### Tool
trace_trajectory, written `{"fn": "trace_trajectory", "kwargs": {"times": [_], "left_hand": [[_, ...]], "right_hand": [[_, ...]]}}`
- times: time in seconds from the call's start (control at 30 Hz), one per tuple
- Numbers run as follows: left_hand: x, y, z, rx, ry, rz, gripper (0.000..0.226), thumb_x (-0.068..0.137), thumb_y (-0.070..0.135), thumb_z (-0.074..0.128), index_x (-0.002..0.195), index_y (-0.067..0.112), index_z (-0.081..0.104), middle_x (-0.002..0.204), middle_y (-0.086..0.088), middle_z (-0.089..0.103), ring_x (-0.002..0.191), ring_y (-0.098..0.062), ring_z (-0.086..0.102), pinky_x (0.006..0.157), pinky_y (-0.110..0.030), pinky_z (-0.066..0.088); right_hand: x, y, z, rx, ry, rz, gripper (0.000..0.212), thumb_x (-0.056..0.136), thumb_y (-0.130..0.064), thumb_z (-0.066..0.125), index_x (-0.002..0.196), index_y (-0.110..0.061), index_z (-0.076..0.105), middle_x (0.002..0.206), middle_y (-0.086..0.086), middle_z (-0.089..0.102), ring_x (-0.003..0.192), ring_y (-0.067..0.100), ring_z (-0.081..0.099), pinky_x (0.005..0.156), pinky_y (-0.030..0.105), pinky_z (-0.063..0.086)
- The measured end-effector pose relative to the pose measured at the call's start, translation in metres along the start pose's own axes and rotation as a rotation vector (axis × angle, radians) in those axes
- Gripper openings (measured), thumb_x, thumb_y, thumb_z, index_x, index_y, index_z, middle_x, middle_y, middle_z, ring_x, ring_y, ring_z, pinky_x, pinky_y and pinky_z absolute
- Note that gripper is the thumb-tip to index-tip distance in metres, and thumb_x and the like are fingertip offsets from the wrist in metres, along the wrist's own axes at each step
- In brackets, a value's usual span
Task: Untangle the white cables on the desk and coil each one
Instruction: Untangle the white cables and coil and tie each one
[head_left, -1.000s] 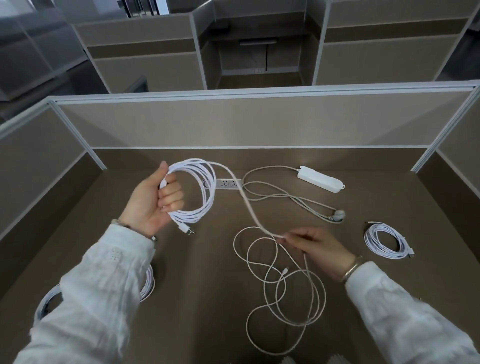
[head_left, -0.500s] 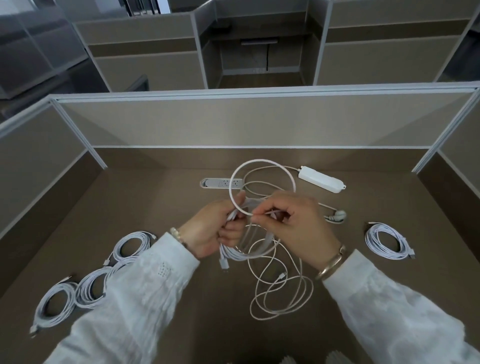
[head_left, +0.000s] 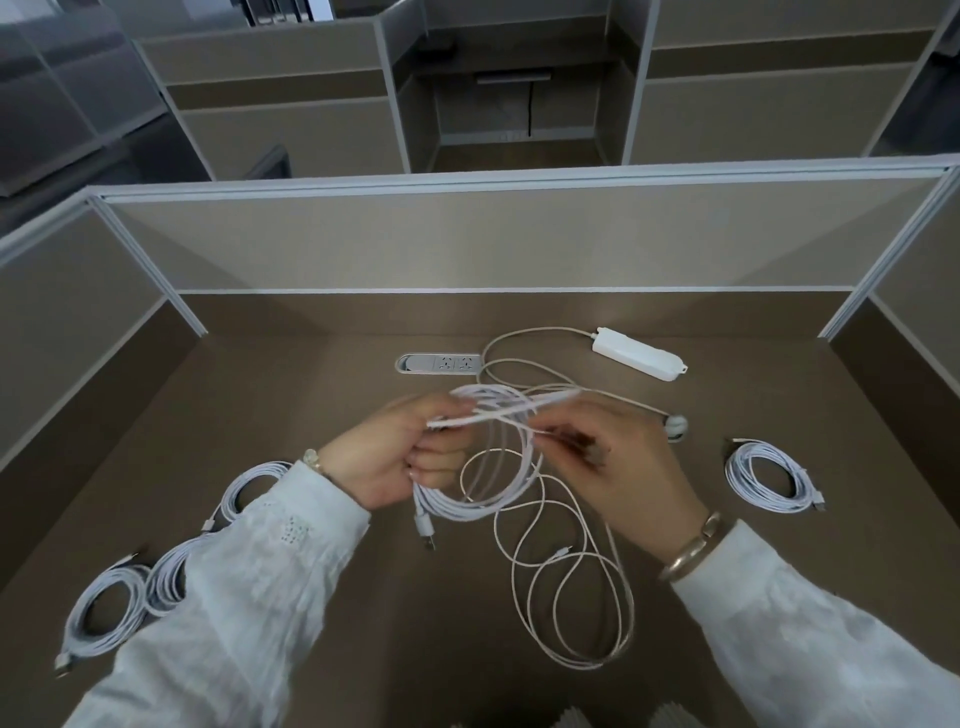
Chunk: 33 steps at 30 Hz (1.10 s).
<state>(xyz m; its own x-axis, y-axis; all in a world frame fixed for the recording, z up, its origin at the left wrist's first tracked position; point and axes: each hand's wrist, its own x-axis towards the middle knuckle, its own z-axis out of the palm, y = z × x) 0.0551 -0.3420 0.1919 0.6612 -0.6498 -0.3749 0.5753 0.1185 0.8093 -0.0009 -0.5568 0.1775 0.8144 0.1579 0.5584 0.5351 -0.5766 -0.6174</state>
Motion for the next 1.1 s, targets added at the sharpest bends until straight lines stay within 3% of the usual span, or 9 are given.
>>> {"fn": "trace_trajectory", "kwargs": {"times": [0.2, 0.47, 0.53, 0.6, 0.67, 0.73, 0.83, 0.97, 1.1], "left_hand": [[-0.003, 0.0, -0.005, -0.021, -0.153, 0.008, 0.034, 0.073, 0.027, 0.077, 0.063, 0.018, 0.046, 0.045, 0.01, 0.03, 0.037, -0.005, 0.015, 0.037, -0.019, 0.014], [0.001, 0.003, 0.002, 0.067, -0.186, -0.03, 0.027, 0.086, 0.023, 0.055, 0.062, 0.014, 0.048, 0.042, 0.008, 0.032, 0.037, -0.006, 0.015, 0.037, -0.019, 0.012], [0.001, 0.003, 0.002, 0.094, -0.156, -0.009, 0.028, 0.085, 0.025, 0.059, 0.062, 0.015, 0.047, 0.044, 0.005, 0.035, 0.036, -0.006, 0.019, 0.037, -0.019, 0.013], [0.0, 0.003, 0.003, 0.165, -0.105, 0.026, 0.031, 0.085, 0.027, 0.062, 0.064, 0.015, 0.043, 0.048, 0.0, 0.037, 0.038, -0.008, 0.022, 0.038, -0.021, 0.015], [-0.002, 0.004, 0.007, 0.245, -0.061, 0.044, 0.031, 0.089, 0.025, 0.056, 0.066, 0.013, 0.039, 0.052, -0.003, 0.038, 0.041, -0.011, 0.029, 0.039, -0.02, 0.023], [-0.002, 0.002, 0.015, 0.221, -0.07, 0.042, 0.029, 0.09, 0.024, 0.049, 0.065, 0.013, 0.04, 0.051, -0.004, 0.04, 0.043, -0.014, 0.038, 0.043, -0.021, 0.036], [0.0, -0.004, 0.025, -0.069, -0.214, -0.04, 0.033, 0.096, 0.027, 0.044, 0.065, 0.017, 0.049, 0.046, 0.005, 0.036, 0.042, -0.012, 0.042, 0.05, -0.024, 0.042], [0.008, -0.015, 0.026, -0.392, -0.373, -0.136, 0.03, 0.097, 0.031, 0.051, 0.072, 0.015, 0.052, 0.046, 0.008, 0.023, 0.035, -0.007, 0.024, 0.042, -0.019, 0.037], [0.012, -0.019, 0.03, -0.324, -0.15, -0.132, 0.048, 0.094, 0.051, 0.04, 0.07, 0.014, 0.059, 0.044, 0.009, 0.012, 0.034, -0.007, 0.009, 0.033, -0.017, 0.014]], "right_hand": [[-0.004, 0.004, -0.005, 0.188, 0.048, 0.266, 0.004, 0.078, -0.023, 0.076, 0.075, -0.025, 0.073, 0.068, -0.008, 0.068, 0.063, 0.013, 0.062, 0.063, 0.039, 0.052], [-0.001, -0.001, -0.004, 0.112, 0.112, 0.308, 0.008, 0.076, -0.023, 0.077, 0.075, -0.016, 0.074, 0.064, -0.009, 0.066, 0.059, 0.009, 0.059, 0.059, 0.02, 0.047], [0.001, 0.001, -0.004, 0.312, 0.077, 0.387, 0.003, 0.079, -0.015, 0.074, 0.077, -0.014, 0.074, 0.065, -0.004, 0.068, 0.055, 0.012, 0.059, 0.055, 0.022, 0.049], [0.006, 0.004, -0.008, 0.788, 0.029, 0.599, 0.014, 0.083, -0.012, 0.058, 0.083, -0.012, 0.072, 0.075, 0.005, 0.069, 0.061, 0.017, 0.059, 0.052, 0.026, 0.049], [0.008, 0.014, -0.013, 1.019, -0.112, 0.719, 0.028, 0.084, -0.021, 0.047, 0.102, -0.013, 0.066, 0.096, 0.006, 0.068, 0.078, 0.02, 0.06, 0.058, 0.031, 0.049], [0.006, 0.02, -0.013, 0.879, -0.306, 0.656, 0.04, 0.083, -0.033, 0.054, 0.121, -0.021, 0.057, 0.115, -0.004, 0.065, 0.098, 0.013, 0.061, 0.073, 0.028, 0.049], [0.002, 0.02, -0.003, 0.738, -0.439, 0.518, 0.054, 0.077, -0.021, 0.071, 0.127, -0.015, 0.055, 0.121, 0.001, 0.065, 0.113, 0.017, 0.06, 0.093, 0.026, 0.048], [0.003, 0.016, 0.004, 0.762, -0.223, 0.647, 0.02, 0.075, -0.028, 0.077, 0.083, -0.011, 0.069, 0.064, 0.006, 0.063, 0.058, 0.018, 0.058, 0.063, 0.031, 0.048], [0.0, 0.019, 0.007, 0.664, -0.149, 0.637, 0.018, 0.083, -0.023, 0.068, 0.066, -0.018, 0.067, 0.046, 0.002, 0.051, 0.04, 0.012, 0.047, 0.044, 0.021, 0.041]]}}
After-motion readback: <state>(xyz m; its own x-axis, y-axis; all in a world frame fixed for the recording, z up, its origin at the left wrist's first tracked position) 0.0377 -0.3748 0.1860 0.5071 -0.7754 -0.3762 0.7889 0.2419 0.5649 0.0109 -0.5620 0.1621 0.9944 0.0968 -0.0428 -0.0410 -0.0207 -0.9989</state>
